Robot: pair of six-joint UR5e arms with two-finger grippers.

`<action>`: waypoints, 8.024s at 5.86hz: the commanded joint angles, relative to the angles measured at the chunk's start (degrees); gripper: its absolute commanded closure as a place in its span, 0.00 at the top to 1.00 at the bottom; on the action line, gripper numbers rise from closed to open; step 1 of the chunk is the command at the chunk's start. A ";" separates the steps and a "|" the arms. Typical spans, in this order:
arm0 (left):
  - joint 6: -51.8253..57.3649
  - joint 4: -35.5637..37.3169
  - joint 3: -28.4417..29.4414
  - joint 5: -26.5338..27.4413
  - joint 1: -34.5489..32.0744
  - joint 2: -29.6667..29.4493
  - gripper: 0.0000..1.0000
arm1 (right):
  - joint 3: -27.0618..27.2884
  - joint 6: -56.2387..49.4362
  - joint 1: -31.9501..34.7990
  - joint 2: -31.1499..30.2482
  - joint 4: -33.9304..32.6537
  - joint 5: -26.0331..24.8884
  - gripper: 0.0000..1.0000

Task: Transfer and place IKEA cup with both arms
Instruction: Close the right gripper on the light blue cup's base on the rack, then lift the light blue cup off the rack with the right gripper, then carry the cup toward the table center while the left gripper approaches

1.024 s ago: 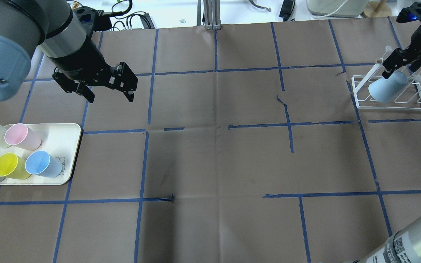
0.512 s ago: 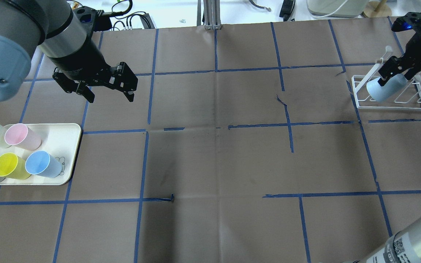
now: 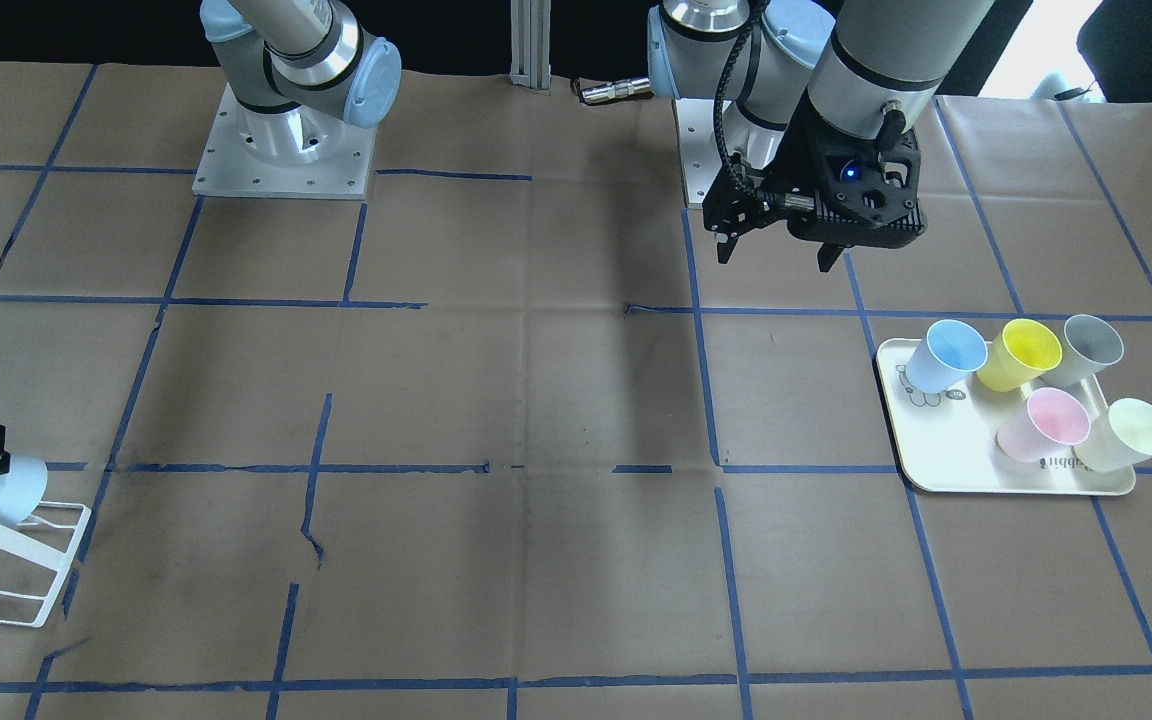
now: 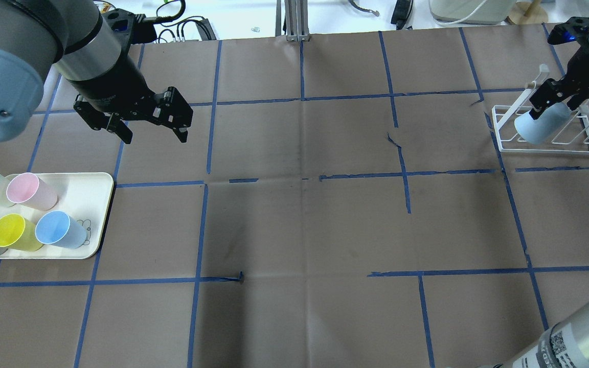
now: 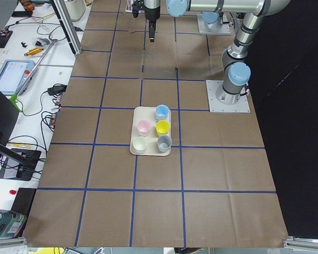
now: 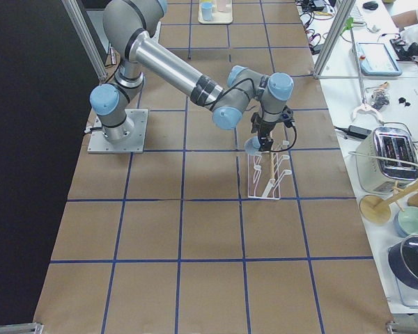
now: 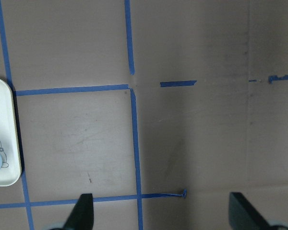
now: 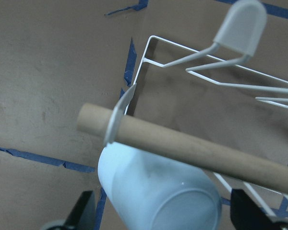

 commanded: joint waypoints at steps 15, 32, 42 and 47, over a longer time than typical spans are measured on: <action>-0.09 0.00 0.00 0.00 0.00 0.00 0.98 | 2.25 3.05 0.00 -1.32 -0.65 0.75 0.52; 0.35 -0.70 0.26 -5.60 1.83 0.00 0.98 | 13.09 -10.35 15.29 -22.15 44.79 65.04 0.46; 29.62 -13.19 -11.94 -70.20 14.77 0.09 0.98 | 14.82 -10.92 18.46 -22.07 44.79 75.28 0.46; 28.13 -11.61 -8.97 -70.05 7.93 -3.42 0.98 | 14.81 -10.83 18.46 -22.15 44.79 76.50 0.45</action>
